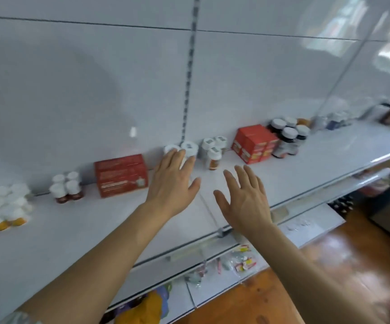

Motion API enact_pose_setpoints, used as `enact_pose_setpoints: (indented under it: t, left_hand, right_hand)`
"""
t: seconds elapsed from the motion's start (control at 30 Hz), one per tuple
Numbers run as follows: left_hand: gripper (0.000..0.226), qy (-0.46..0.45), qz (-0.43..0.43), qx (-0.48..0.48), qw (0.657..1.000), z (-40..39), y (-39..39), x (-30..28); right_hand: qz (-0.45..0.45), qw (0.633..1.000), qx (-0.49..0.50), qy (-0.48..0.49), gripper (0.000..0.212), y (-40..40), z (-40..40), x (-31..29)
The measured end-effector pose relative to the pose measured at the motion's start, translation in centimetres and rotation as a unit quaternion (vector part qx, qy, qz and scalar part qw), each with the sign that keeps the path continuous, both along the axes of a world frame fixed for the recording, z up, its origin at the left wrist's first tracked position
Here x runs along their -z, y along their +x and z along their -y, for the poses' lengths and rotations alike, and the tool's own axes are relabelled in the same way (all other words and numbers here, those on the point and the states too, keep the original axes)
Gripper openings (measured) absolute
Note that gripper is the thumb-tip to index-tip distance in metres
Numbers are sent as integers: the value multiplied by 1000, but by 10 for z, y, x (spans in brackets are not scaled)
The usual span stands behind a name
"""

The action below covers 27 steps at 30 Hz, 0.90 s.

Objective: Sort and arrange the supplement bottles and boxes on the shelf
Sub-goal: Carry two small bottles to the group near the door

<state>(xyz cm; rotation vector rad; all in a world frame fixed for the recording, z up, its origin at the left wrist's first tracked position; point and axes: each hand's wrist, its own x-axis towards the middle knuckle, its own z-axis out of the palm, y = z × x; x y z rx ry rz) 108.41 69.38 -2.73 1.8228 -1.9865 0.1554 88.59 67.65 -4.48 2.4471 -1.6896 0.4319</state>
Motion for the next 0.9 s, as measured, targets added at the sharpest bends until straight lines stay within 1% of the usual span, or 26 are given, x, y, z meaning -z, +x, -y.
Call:
enact_pose_setpoints:
  t: [0.1,0.3,0.4,0.5,0.6,0.9]
  left_hand:
    - [58,-3,4,28,1000,21,-70,-6]
    - [62,17,12,92,996,62,-203,-5]
    - [66,21,14,126,992,84,-253,-7]
    - [65,25,9,164,986,109,-313,-9]
    - [60,22,5,192,981,140,-366,-8]
    - [59,34,-10,240,970,265,-523,-16]
  right_hand:
    - [-6,999,45,11,69,-73,8,-10]
    - [13,990,129,49,69,-206,16,-21]
    - [25,984,166,51,71,-252,22,-25]
    - [38,977,202,63,72,-303,36,-26]
    - [38,972,224,63,71,-348,60,-24]
    - [-5,958,284,45,70,-493,159,-39]
